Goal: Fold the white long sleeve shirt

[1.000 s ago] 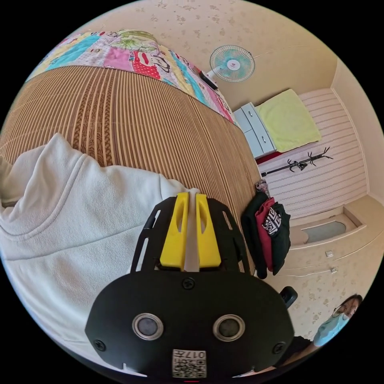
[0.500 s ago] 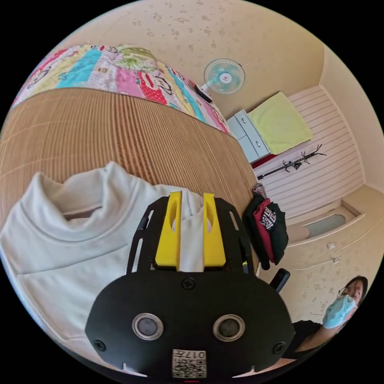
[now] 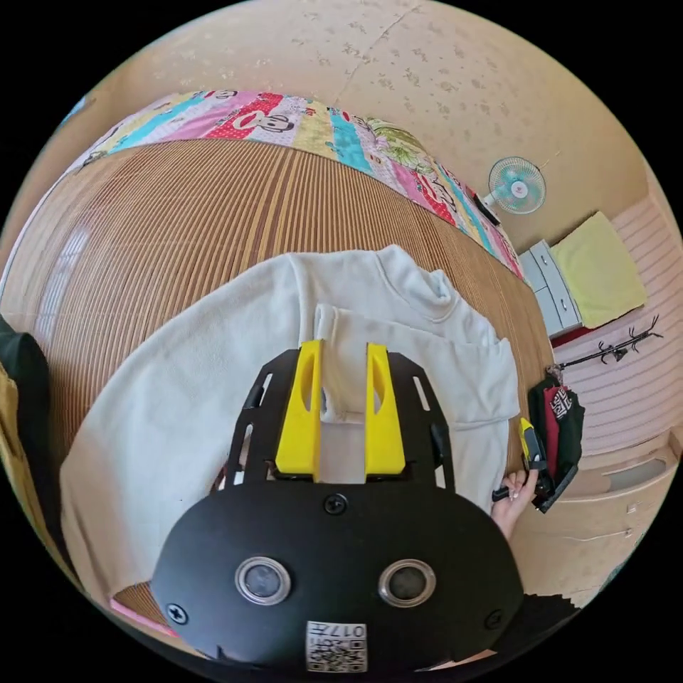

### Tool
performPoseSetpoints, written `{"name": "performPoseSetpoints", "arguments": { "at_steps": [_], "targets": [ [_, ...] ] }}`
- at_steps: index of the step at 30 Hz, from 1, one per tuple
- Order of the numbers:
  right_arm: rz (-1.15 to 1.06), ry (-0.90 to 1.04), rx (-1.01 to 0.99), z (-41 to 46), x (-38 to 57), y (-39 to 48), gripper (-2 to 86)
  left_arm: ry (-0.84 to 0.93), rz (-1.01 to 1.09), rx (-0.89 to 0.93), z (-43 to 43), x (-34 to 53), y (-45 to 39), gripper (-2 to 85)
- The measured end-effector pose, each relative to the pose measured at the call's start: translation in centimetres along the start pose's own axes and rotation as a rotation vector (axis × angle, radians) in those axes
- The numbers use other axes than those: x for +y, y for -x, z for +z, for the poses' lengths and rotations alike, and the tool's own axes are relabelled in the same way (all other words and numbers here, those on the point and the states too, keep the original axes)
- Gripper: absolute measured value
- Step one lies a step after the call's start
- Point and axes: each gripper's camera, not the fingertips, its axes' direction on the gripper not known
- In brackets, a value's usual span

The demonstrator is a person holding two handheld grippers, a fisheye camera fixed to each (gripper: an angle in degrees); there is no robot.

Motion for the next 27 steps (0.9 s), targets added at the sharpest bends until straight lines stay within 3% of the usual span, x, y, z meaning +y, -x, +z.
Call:
{"name": "performPoseSetpoints", "arguments": {
  "at_steps": [3,7,10,14,18,21,27],
  "targets": [
    [-0.006,-0.024,-0.018,-0.6,0.3,0.0,0.2,-0.012,-0.065,-0.030,-0.6,1.1,0.4,1.1],
    [-0.005,-0.047,-0.041,-1.3,0.5,0.0,0.2,0.063,0.059,-0.120,-2.0,0.6,-2.6,-0.7],
    [0.000,-0.046,-0.043,-1.6,0.4,0.1,0.2,-0.021,0.095,-0.185,-4.8,1.8,-3.7,-0.9],
    [0.004,-0.051,-0.051,-2.1,0.5,0.1,0.3,-0.075,-0.010,0.016,-7.5,4.7,-1.1,-0.3],
    [0.007,-0.057,-0.063,-2.7,0.5,0.2,0.3,-0.147,0.065,-0.046,-11.4,10.9,-1.2,3.9],
    [0.016,-0.055,-0.067,-3.0,0.4,0.2,0.3,-0.193,-0.026,-0.020,-15.3,17.6,1.2,8.2],
    [0.022,-0.058,-0.073,-3.9,0.4,0.3,0.3,-0.420,-0.562,0.126,-23.5,32.5,11.5,10.4]
  ]
}}
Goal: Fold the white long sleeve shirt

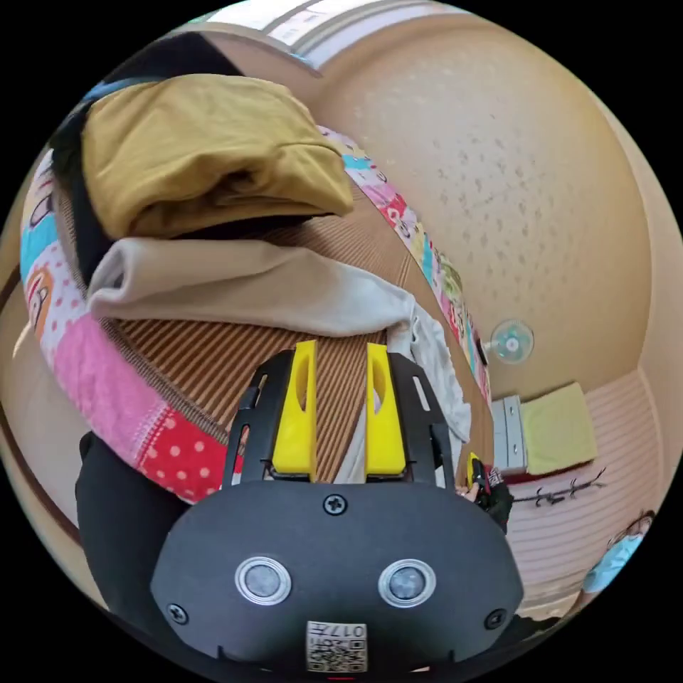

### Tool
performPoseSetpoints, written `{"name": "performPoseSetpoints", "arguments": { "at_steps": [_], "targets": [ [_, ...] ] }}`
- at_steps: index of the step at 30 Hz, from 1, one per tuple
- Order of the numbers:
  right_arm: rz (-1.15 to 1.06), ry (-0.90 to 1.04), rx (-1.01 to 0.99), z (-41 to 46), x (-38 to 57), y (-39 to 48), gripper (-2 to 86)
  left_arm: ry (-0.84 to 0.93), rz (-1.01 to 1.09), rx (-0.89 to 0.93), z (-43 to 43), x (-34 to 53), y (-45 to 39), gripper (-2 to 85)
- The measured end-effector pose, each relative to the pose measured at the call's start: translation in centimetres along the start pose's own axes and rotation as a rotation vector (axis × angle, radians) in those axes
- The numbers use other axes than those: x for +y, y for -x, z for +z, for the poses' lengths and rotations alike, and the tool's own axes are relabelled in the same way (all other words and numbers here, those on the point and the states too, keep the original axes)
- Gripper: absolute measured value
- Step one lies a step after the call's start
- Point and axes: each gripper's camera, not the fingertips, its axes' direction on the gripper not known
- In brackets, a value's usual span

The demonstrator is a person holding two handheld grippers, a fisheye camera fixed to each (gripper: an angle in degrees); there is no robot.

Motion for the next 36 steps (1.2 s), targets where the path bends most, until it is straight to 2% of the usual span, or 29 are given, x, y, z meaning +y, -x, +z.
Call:
{"name": "performPoseSetpoints", "arguments": {
  "at_steps": [2,6,9,11,13,14,18,20,24,27,32,36],
  "targets": [
    [0.002,-0.003,-0.006,-0.3,0.0,0.0,0.2,-0.083,-0.152,-0.008,-4.2,1.9,4.2,10.6],
    [0.009,-0.010,-0.024,-1.1,-0.1,-0.1,0.2,-0.170,-0.151,-0.135,-8.5,3.8,6.4,10.8],
    [0.009,-0.018,-0.044,-1.7,-0.1,-0.1,0.3,-0.231,0.092,-0.294,-9.9,4.1,4.0,12.2],
    [0.006,-0.024,-0.054,-2.1,-0.1,-0.1,0.3,-0.237,0.333,-0.439,-9.2,4.3,0.9,13.3],
    [0.006,-0.030,-0.073,-2.6,-0.1,-0.2,0.3,-0.218,0.461,-0.557,-7.7,4.4,-0.6,13.6],
    [0.007,-0.032,-0.079,-2.7,-0.1,-0.3,0.3,-0.197,0.489,-0.621,-6.8,4.1,-0.9,13.6],
    [0.028,-0.036,-0.110,-3.5,-0.3,-0.8,0.2,-0.101,0.513,-0.648,-4.9,2.6,-0.2,9.7],
    [0.034,-0.036,-0.118,-3.7,-0.4,-0.9,0.2,-0.059,0.519,-0.623,-4.6,2.0,0.1,3.7],
    [0.039,-0.032,-0.117,-4.2,-0.7,-0.9,0.3,-0.060,0.545,-0.564,-6.7,2.7,-1.0,0.9],
    [0.046,-0.030,-0.114,-4.4,-0.9,-0.9,0.3,-0.099,0.629,-0.378,-10.4,3.8,-4.9,0.3],
    [0.059,-0.014,-0.095,-4.6,-1.4,-0.9,0.3,-0.056,0.835,0.070,-13.6,0.1,-16.5,-0.3],
    [0.071,-0.022,-0.111,-5.1,-1.7,-1.2,0.3,-0.044,1.016,0.252,-11.5,-3.4,-27.0,-0.5]
  ]
}}
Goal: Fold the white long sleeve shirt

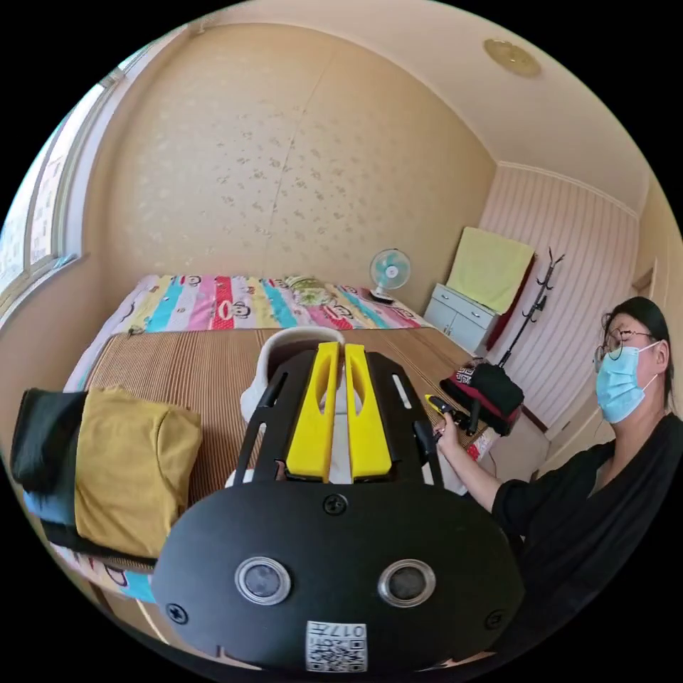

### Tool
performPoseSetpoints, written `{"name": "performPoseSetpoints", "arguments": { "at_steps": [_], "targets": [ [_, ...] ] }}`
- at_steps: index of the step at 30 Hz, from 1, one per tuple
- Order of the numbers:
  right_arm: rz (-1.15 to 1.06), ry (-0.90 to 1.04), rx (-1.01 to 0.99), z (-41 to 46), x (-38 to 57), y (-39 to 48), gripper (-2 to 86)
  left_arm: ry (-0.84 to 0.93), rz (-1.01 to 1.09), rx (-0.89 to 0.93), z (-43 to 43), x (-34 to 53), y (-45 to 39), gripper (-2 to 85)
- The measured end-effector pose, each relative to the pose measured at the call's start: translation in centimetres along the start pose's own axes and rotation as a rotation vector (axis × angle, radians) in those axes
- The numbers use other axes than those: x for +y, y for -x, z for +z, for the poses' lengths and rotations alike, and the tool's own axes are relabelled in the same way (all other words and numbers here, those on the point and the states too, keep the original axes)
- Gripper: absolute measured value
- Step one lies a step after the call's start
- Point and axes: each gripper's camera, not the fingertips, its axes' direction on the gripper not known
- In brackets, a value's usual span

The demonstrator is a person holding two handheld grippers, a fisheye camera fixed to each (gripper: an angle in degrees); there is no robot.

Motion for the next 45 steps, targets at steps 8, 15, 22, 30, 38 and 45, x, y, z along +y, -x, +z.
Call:
{"name": "performPoseSetpoints", "arguments": {
  "at_steps": [8,15,22,30,38,45],
  "targets": [
    [0.018,0.003,-0.009,-0.5,-0.6,-0.4,0.4,0.187,0.150,0.436,28.7,-11.9,-9.3,1.1],
    [0.020,0.013,-0.011,-0.7,-1.1,-0.7,0.4,0.373,0.045,0.573,46.6,-7.7,-12.9,7.2],
    [0.027,0.034,0.019,-0.5,-1.6,-0.9,0.4,0.495,0.042,0.260,44.7,-1.5,-6.0,7.5],
    [0.035,0.026,0.006,-0.8,-1.7,-1.7,0.4,0.497,-0.134,-0.050,33.8,9.4,4.7,8.0],
    [0.023,0.006,-0.002,-1.1,-1.4,-2.3,0.4,0.384,-0.168,-0.076,33.9,7.0,7.5,8.6],
    [0.009,0.014,0.023,-0.5,-1.1,-2.7,0.3,0.493,-0.202,-0.225,42.8,4.3,11.5,8.4]
  ]
}}
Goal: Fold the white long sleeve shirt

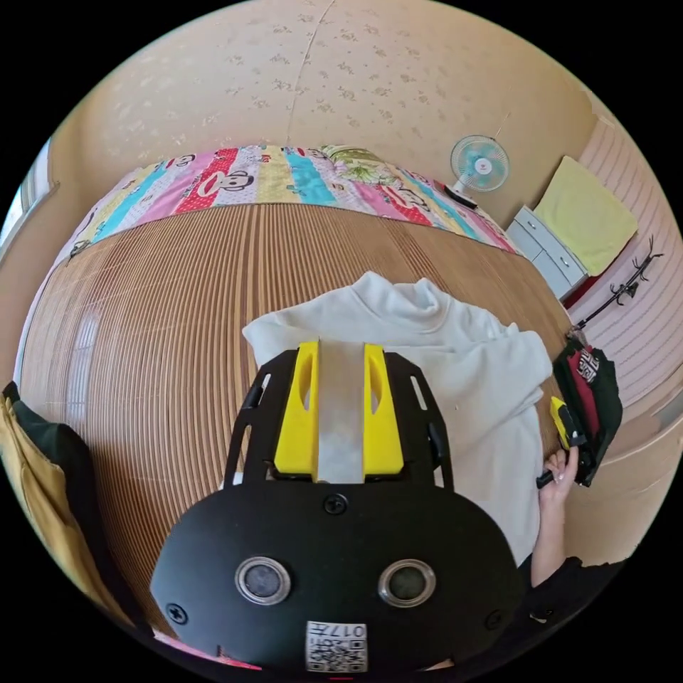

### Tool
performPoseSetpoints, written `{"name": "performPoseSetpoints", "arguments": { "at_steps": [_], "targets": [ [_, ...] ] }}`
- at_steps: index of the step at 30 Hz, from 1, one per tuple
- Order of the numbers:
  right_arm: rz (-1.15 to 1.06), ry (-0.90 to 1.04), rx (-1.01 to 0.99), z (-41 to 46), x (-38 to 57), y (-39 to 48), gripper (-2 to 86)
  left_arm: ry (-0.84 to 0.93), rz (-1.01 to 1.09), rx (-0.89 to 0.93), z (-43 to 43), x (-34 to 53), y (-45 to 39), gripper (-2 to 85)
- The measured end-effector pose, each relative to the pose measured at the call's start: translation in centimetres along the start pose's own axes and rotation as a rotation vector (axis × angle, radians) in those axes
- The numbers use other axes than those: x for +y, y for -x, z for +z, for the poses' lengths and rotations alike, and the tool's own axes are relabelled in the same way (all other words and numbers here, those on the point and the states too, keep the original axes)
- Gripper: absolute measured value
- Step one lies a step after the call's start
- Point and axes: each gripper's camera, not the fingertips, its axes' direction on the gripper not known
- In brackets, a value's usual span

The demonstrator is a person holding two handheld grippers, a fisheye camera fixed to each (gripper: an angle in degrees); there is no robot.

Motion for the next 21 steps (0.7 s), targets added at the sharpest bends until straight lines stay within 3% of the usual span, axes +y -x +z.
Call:
{"name": "performPoseSetpoints", "arguments": {
  "at_steps": [1,8,12,15,21],
  "targets": [
    [-0.006,0.002,0.005,0.1,0.1,0.0,0.3,0.031,-0.022,-0.053,1.4,-0.2,1.1,7.2],
    [-0.020,-0.003,0.012,0.8,0.7,-0.7,0.3,-0.091,-0.181,0.059,2.4,2.1,5.8,1.0],
    [-0.023,-0.003,0.014,1.2,1.2,-1.3,0.4,-0.122,-0.162,-0.015,0.9,2.6,4.6,1.7],
    [-0.013,-0.006,0.007,1.5,1.6,-1.9,0.4,-0.210,-0.123,-0.130,-2.1,4.3,2.4,8.8],
    [-0.003,-0.003,0.003,2.4,2.5,-3.1,0.5,-0.146,-0.007,0.248,-8.4,13.8,0.4,11.7]
  ]
}}
